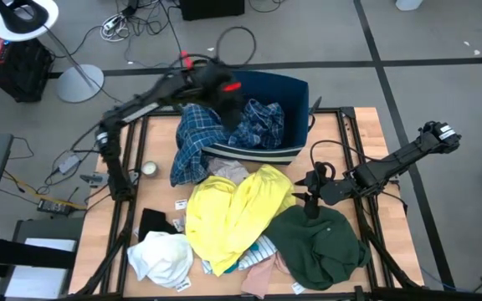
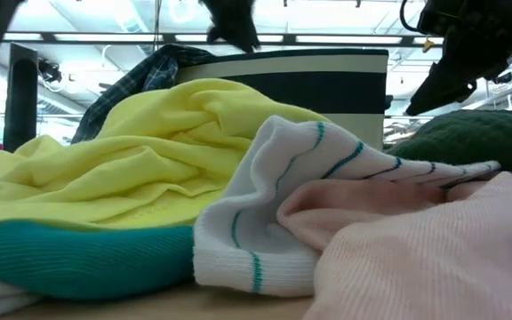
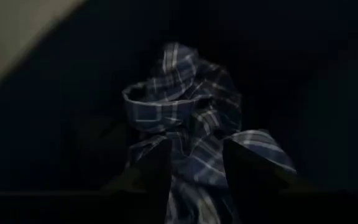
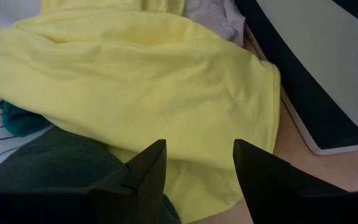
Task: Sort clothes
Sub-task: Put the blue pants into the blue laundry bin
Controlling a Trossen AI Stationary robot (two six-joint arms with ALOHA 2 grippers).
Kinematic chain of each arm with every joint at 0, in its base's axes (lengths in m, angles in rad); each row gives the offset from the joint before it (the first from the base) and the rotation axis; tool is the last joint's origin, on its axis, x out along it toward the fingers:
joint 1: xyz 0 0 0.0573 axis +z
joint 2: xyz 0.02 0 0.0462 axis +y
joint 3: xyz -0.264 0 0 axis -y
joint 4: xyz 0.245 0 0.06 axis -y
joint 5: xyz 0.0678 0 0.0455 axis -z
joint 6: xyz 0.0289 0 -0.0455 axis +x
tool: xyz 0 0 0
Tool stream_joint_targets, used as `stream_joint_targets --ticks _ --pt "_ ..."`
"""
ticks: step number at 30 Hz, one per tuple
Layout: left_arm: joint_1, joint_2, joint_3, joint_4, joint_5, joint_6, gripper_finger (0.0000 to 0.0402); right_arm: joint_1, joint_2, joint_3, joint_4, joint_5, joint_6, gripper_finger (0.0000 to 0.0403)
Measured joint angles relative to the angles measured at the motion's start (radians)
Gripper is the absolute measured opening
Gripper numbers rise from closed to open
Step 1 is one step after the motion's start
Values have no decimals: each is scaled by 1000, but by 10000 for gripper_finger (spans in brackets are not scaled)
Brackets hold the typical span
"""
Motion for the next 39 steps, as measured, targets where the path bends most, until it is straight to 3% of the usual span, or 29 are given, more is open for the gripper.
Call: stream_joint_targets --ticks 8,12,27,32,39 --pt "-98 -200 -8 -135 -122 -16 150 1 0 0 -13 -1 2 187" --pt "-160 -305 -100 -183 -225 -73 150 2 0 0 -14 -1 2 187" --pt "-424 -886 -938 79 -392 -504 149 2 0 0 -13 -1 10 187" --pt "-472 -959 -1140 175 -423 -571 149 2 0 0 -12 -1 17 187" --pt "-478 -969 -1344 354 -436 -591 149 2 0 0 -12 0 27 187"
